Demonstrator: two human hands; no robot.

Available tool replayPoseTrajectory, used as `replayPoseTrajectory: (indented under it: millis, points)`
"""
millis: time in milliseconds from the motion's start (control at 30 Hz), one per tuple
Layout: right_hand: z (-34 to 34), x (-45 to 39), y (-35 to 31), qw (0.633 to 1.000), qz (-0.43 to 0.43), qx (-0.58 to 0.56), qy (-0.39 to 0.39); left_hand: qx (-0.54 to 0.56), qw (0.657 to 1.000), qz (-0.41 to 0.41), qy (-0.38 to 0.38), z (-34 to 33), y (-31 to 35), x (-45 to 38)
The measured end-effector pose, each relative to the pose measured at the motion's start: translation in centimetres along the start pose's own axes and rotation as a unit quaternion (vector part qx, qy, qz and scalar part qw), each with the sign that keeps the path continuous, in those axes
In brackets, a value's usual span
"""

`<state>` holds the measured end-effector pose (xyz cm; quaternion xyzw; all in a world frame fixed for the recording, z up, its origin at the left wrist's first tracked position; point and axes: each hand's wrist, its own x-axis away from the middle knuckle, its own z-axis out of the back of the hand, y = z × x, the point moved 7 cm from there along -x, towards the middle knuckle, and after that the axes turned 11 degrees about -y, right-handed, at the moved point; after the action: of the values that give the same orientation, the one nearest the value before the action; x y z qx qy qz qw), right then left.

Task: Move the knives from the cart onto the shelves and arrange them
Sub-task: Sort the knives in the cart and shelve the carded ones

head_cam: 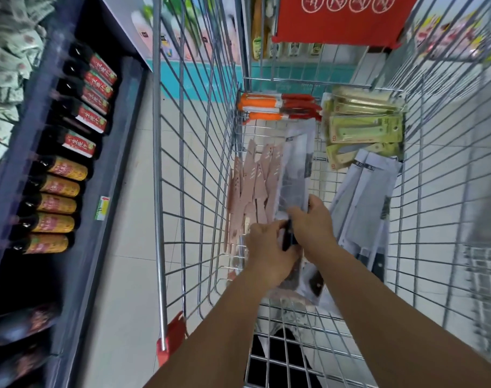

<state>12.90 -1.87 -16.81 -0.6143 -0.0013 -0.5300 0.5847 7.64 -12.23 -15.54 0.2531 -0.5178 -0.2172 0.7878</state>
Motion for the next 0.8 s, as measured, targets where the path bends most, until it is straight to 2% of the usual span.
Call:
replayPoseTrajectory:
  millis: [133, 233, 300, 400, 500, 633, 700, 800]
  points:
    - [1.7, 0.6, 0.5, 0.999, -0.019, 0.034, 0.021, 0.008, 1.000, 0.004, -0.005, -1.1, 0.0, -0.2]
    - [3.7, 1.7, 0.8, 0.998, -0.023, 0.035, 0.046, 0.076, 0.993, -0.044, -0.077, -3.2, 1.5, -0.5]
    - [5.7, 2.5, 1.3, 0.996, -0.026, 0.020, 0.077, 0.079, 0.990, -0.046, -0.111, -4.7, 2.6, -0.7]
    - [8.6, 3.2, 2.1, 0.989, -0.040, 0.054, 0.134, 0.011, 0.993, -0.044, -0.106, -6.7, 4.3, -1.3]
    - [10.3, 3.3, 3.5, 0.980, -0.065, 0.098, 0.158, -0.118, 0.983, -0.066, -0.124, -9.1, 6.1, -1.4]
    - [10.9, 3.5, 5.2, 0.974, -0.102, 0.148, 0.136, -0.232, 0.957, -0.084, -0.153, -11.4, 5.6, -1.0]
    - [10.8, 3.5, 5.7, 0.970, -0.117, 0.172, 0.126, -0.249, 0.953, -0.086, -0.149, -10.7, 4.4, -0.9]
    - [10.1, 3.4, 6.0, 0.960, -0.139, 0.218, 0.108, -0.297, 0.947, -0.094, -0.079, -7.1, 2.7, -0.9]
